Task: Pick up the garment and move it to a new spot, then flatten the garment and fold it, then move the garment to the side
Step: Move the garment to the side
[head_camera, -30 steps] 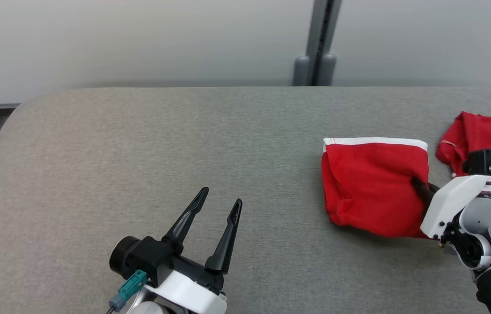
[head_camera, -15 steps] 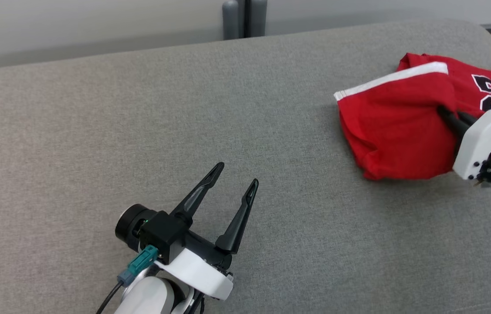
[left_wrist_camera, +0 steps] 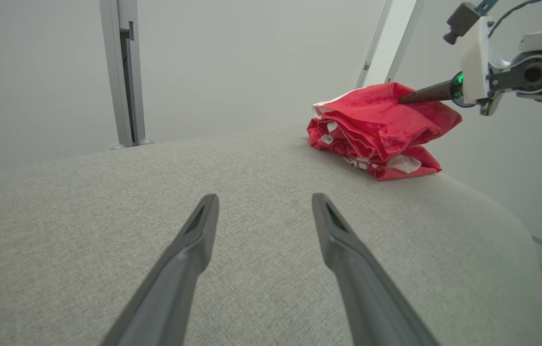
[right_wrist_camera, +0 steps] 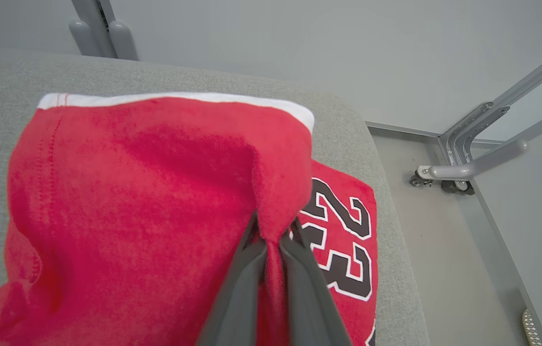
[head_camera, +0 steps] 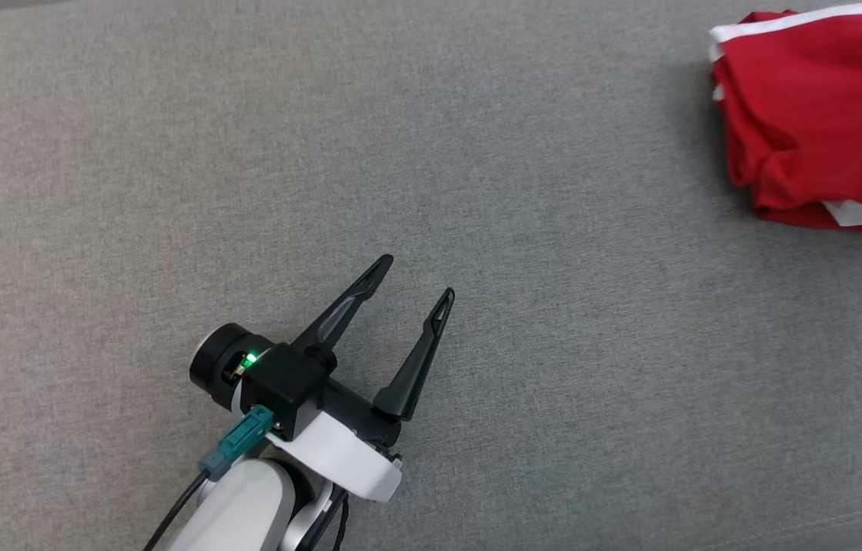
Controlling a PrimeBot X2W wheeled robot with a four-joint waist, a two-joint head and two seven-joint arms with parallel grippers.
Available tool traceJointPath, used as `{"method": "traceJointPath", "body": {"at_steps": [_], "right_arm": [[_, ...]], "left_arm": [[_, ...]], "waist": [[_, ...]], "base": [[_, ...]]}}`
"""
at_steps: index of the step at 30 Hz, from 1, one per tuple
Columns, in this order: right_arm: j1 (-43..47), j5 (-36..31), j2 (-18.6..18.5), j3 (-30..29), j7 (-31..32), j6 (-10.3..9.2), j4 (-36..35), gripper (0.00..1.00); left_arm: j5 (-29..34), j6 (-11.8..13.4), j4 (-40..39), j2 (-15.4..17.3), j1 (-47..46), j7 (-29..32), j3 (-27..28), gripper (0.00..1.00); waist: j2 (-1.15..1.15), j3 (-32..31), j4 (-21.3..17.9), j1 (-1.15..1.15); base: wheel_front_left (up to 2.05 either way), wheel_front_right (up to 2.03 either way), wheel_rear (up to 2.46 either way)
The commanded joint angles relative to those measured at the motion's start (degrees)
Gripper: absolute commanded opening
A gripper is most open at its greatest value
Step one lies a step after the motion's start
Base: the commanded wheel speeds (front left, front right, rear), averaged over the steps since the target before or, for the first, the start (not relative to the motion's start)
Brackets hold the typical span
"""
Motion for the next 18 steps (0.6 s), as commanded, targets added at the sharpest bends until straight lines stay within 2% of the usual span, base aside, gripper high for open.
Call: {"method": "traceJointPath", "body": {"at_steps": [1,4,5,6,7,8,13,18], "right_arm": [[-1.09,-1.82,-0.27,0.12,-0.03,0.02,2.21,0.00],[-2.86,-5.25,0.16,-0.09,-1.24,0.01,6.63,0.02],[-3.27,-6.48,0.39,-0.24,-1.80,0.01,8.04,0.15],[-3.71,-7.60,0.57,-0.44,-2.68,0.01,9.39,0.41],[-4.06,-8.84,0.71,-0.75,-3.49,0.01,10.69,0.57],[-4.34,-9.86,0.92,-1.18,-4.10,0.01,12.19,1.00],[-5.76,-14.98,1.94,-3.94,-7.87,0.01,19.37,1.00],[-6.14,-18.73,3.66,-6.08,-13.09,0.01,22.34,1.00]], "left_arm": [[0.20,-0.06,-0.31,0.43,-1.09,0.06,0.06,1.00],[-0.05,0.06,-0.24,0.50,-1.56,-0.17,0.04,1.00],[-0.14,0.12,-0.12,0.45,-1.69,-0.27,-0.01,1.00],[-0.24,0.22,0.01,0.37,-1.74,-0.38,-0.03,1.00],[-0.35,0.29,0.15,0.28,-1.78,-0.56,-0.06,1.00],[-0.51,0.30,0.35,0.22,-1.78,-0.71,-0.09,1.00],[-1.22,0.45,1.72,-0.19,-1.43,-1.90,-0.15,1.00],[-2.25,1.23,3.10,-0.48,0.04,-3.22,0.67,1.00]], "waist": [[0.00,1.03,0.48,0.00],[0.00,1.64,1.15,0.00],[0.00,1.70,1.39,0.00],[0.00,1.71,1.64,0.00],[0.00,1.65,1.91,0.00],[0.00,1.51,2.16,0.00],[0.00,-0.57,3.18,0.00],[0.00,-5.00,3.56,0.00]], "base": [[0.00,0.00,0.00],[0.00,0.00,0.00],[0.00,0.00,0.00],[0.00,0.00,0.00],[0.00,0.00,0.00],[0.00,0.00,0.00],[0.00,0.00,0.00],[0.00,0.00,0.00]]}}
